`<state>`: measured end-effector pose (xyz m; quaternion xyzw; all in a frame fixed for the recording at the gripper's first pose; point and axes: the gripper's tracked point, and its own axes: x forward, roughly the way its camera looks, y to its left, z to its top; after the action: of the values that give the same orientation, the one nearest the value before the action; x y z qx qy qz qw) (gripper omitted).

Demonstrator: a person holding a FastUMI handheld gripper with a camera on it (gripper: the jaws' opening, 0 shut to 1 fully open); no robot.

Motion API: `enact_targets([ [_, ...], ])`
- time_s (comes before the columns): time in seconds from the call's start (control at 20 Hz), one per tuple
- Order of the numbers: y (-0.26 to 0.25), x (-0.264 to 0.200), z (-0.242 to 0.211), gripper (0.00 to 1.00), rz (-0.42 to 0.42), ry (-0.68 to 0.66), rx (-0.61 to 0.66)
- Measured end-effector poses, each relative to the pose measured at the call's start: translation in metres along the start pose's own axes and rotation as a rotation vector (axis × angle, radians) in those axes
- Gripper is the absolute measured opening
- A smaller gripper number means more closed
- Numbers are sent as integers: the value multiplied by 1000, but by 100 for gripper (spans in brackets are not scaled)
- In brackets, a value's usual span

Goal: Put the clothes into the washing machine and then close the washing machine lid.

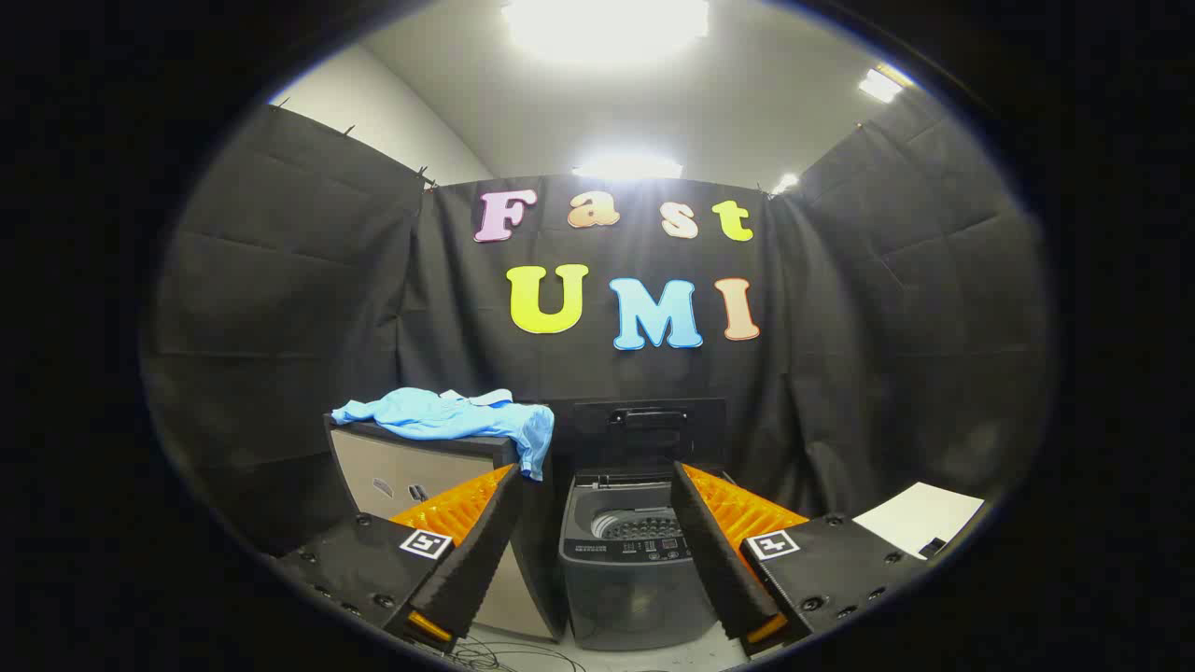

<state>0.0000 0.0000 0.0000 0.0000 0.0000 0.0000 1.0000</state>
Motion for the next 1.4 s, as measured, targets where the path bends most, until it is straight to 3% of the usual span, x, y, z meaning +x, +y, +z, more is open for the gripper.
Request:
enact_targets([
  [1.4, 22, 8, 23, 98, 34, -31, -14],
])
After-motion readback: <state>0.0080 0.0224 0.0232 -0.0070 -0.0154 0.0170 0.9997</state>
